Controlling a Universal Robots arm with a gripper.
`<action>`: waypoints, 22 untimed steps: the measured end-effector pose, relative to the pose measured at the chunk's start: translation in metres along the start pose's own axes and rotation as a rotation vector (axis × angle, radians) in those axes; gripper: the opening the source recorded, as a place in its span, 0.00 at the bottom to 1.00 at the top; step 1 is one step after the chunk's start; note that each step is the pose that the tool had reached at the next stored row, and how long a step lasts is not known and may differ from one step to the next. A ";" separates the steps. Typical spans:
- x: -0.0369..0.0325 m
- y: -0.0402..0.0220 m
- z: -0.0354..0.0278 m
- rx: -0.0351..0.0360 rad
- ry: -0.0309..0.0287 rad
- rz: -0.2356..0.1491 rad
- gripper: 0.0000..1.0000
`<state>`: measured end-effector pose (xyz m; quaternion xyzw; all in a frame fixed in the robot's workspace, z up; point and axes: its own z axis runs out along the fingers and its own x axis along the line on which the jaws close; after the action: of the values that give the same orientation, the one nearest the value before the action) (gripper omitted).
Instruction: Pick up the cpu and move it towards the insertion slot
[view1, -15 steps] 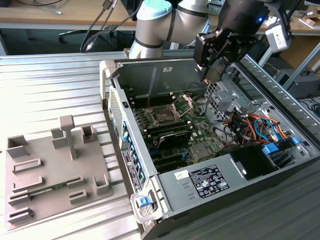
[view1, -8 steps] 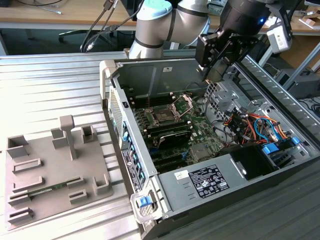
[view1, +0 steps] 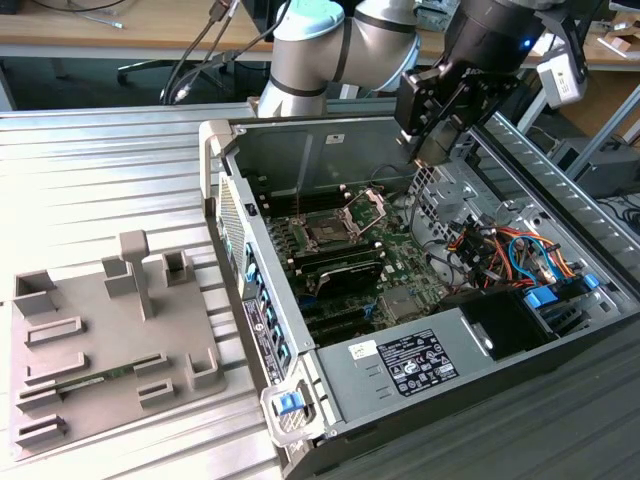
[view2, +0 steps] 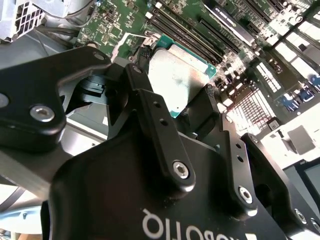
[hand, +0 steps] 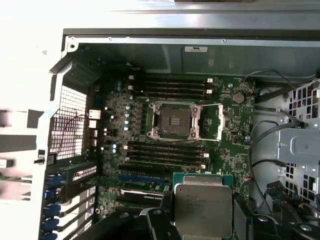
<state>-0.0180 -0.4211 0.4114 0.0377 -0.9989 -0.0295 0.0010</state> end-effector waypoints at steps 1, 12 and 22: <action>-0.0007 0.0000 0.0002 0.0000 -0.0001 0.000 0.55; -0.0081 0.0028 0.0034 0.0000 -0.0001 0.000 0.55; -0.0083 0.0033 0.0073 0.0001 0.0000 0.000 0.55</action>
<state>-0.0100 -0.4167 0.4043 0.0376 -0.9989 -0.0294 0.0010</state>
